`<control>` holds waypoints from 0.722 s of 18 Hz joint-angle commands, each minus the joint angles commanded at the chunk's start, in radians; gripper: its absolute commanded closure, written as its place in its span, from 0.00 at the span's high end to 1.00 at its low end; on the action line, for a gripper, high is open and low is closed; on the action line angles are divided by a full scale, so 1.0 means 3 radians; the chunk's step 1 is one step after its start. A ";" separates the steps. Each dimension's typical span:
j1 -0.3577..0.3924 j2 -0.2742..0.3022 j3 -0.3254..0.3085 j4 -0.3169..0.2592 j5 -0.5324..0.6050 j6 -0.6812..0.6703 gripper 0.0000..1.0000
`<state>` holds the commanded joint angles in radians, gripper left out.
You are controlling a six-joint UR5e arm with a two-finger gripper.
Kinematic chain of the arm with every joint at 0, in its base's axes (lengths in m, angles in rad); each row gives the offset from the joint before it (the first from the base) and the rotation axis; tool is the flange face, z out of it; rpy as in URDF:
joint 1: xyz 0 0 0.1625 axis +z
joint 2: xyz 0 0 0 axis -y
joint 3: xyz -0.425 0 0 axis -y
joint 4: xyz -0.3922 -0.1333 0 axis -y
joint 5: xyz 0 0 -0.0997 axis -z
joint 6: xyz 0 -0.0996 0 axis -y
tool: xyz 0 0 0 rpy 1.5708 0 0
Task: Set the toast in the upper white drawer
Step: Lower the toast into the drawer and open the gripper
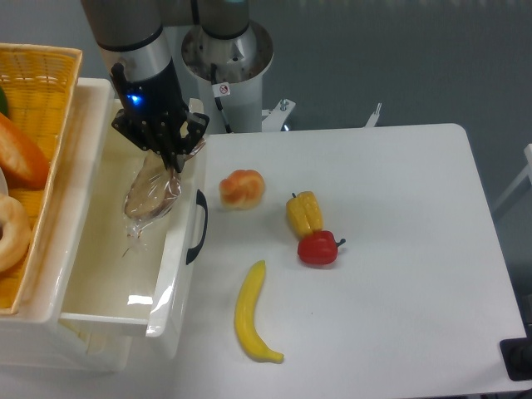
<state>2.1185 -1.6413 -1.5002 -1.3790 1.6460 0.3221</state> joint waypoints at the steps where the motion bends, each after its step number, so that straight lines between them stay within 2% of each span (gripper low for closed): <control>1: -0.0005 -0.0015 0.0005 0.0000 0.0005 0.0000 0.13; 2: -0.0026 -0.0020 0.0005 0.0000 0.0005 0.0000 0.16; 10: -0.0072 -0.0092 0.0000 0.0000 0.0010 -0.0005 0.17; 12: -0.0077 -0.0087 0.0000 0.0000 0.0005 -0.0005 0.20; 13: -0.0077 -0.0087 0.0005 0.0000 0.0010 -0.0005 0.26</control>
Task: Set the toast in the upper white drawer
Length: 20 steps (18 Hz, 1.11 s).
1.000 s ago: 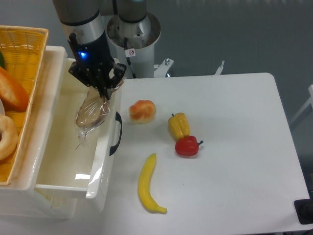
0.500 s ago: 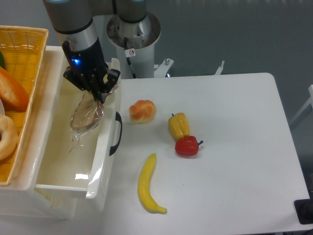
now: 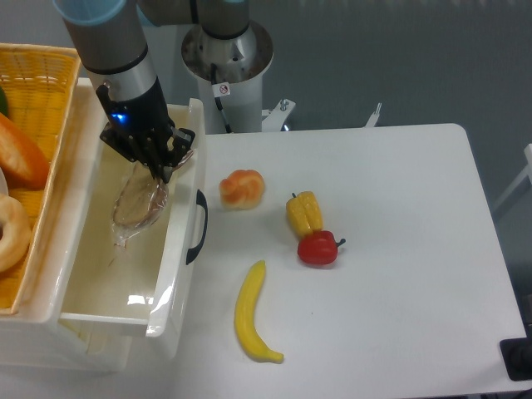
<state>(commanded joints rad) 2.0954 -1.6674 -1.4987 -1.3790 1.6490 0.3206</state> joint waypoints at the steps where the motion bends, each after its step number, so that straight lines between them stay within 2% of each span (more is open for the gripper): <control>1: 0.0000 0.0000 0.0000 0.0000 0.0010 0.0005 0.36; 2: 0.0000 0.0005 -0.0005 0.0000 0.0010 0.0005 0.39; 4: 0.0000 0.0010 0.0000 0.0000 0.0010 0.0025 0.53; 5: 0.0000 0.0005 0.0000 0.0000 0.0015 0.0031 0.58; 10: 0.0000 0.0010 -0.0005 0.0005 0.0010 0.0036 0.61; 12: 0.0000 0.0015 0.0000 0.0000 0.0010 0.0046 0.65; 14: 0.0005 0.0020 0.0010 0.0005 0.0026 0.0061 0.74; 17: 0.0117 0.0020 0.0010 0.0005 0.0021 0.0072 0.77; 19: 0.0240 0.0015 0.0031 0.0015 0.0021 0.0077 1.00; 20: 0.0281 -0.0005 0.0041 0.0056 0.0026 0.0077 1.00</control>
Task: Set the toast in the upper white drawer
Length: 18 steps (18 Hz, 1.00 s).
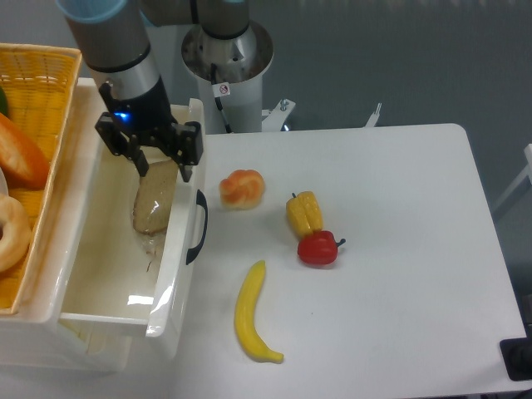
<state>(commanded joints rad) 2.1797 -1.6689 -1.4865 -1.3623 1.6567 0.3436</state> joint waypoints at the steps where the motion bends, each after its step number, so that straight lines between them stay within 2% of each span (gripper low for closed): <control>1: 0.0046 -0.0005 0.0005 0.0061 -0.0005 0.0000 1.00; 5: 0.0245 -0.0061 0.0000 0.0246 -0.0010 0.0036 1.00; 8: 0.0429 -0.0108 0.0005 0.0394 -0.0010 0.0240 1.00; 12: 0.0660 -0.0113 -0.0005 0.0415 -0.0015 0.0322 1.00; 18: 0.0910 -0.0332 -0.0005 0.0425 -0.0036 0.0940 1.00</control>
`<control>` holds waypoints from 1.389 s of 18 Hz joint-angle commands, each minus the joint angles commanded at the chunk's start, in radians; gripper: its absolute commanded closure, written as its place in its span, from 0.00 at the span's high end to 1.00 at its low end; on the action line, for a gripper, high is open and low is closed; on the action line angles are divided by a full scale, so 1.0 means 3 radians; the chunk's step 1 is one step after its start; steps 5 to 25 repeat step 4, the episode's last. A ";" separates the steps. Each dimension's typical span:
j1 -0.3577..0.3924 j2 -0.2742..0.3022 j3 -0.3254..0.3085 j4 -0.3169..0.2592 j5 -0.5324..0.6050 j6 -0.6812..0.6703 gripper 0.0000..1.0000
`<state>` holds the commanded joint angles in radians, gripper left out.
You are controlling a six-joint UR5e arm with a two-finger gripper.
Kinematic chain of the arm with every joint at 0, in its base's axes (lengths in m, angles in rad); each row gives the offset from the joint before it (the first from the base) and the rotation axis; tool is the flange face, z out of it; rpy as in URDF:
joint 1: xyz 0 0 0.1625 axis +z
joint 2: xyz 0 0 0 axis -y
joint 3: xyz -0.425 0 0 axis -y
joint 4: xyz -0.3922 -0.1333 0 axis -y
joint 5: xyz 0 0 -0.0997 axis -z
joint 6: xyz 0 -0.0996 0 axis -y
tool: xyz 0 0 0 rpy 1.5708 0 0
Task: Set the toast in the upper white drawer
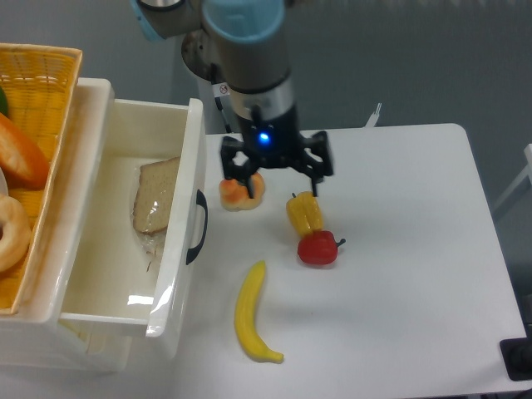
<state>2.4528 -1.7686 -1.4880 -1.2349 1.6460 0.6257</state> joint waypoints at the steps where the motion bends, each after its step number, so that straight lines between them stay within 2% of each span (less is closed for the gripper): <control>1: 0.0026 -0.0056 0.0010 0.0025 0.0000 0.0016 1.00; 4: 0.0072 -0.0123 0.0000 0.0128 0.0005 0.0026 1.00; 25: 0.0072 -0.0123 0.0000 0.0128 0.0005 0.0026 1.00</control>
